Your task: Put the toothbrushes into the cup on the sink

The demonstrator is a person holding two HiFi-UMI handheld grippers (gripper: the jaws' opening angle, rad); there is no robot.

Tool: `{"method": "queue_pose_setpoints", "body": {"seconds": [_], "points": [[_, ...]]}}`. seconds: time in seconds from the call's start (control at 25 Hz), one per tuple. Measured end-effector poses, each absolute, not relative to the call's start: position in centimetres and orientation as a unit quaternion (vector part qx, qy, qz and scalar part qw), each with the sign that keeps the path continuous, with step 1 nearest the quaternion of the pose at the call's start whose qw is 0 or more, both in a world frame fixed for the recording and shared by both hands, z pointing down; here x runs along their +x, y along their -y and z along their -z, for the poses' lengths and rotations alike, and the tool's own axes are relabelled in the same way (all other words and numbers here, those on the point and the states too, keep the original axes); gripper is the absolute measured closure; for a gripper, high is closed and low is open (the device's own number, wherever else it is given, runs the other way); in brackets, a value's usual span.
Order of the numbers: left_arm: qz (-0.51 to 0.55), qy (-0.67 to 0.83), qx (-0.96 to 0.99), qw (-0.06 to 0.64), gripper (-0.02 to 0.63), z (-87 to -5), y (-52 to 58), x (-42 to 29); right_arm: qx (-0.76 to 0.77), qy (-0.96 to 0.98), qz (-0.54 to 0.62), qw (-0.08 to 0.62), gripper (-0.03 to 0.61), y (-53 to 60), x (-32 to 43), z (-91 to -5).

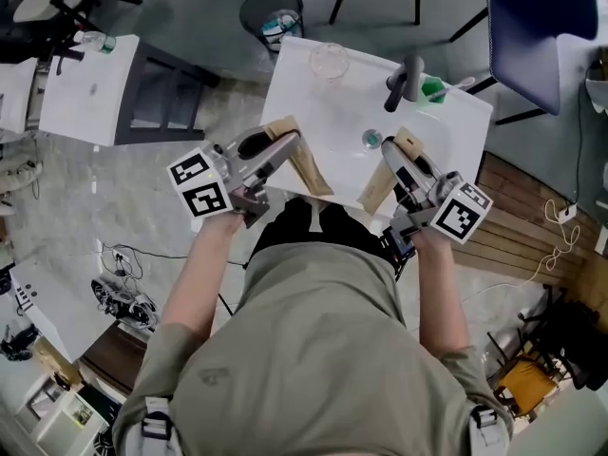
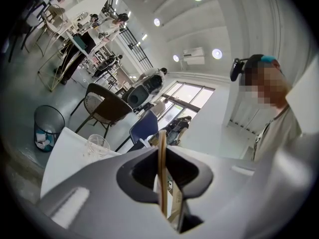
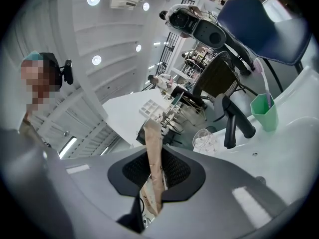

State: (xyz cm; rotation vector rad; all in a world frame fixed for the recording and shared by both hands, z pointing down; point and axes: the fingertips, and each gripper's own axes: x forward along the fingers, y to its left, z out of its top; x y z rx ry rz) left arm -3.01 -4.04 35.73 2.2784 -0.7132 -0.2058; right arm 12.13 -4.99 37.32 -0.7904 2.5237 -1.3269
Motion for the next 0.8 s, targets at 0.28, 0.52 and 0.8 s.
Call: {"method": "queue_pose_setpoints", "body": {"seconds": [0.28,0.52,0.8], "points": [[0.082,0.265,0.886,0.371,0.571,-36.3,6.1,-6.8,-0.303,-0.851,0.422,0.075,0.525,8.0,9.1,-36.8],[0.083,0.257,0.887,0.375,0.571,-36.6,7.4,-9.0,-0.316,-0.853,0.409,0.074,0.525,10.0,7.5,-36.0],[0.082,0.251,0.888,0.376,0.571,-36.7,7.7,-9.6,-0.333,-0.853,0.395,0.079,0.525,11.2,7.3,-35.5]]}}
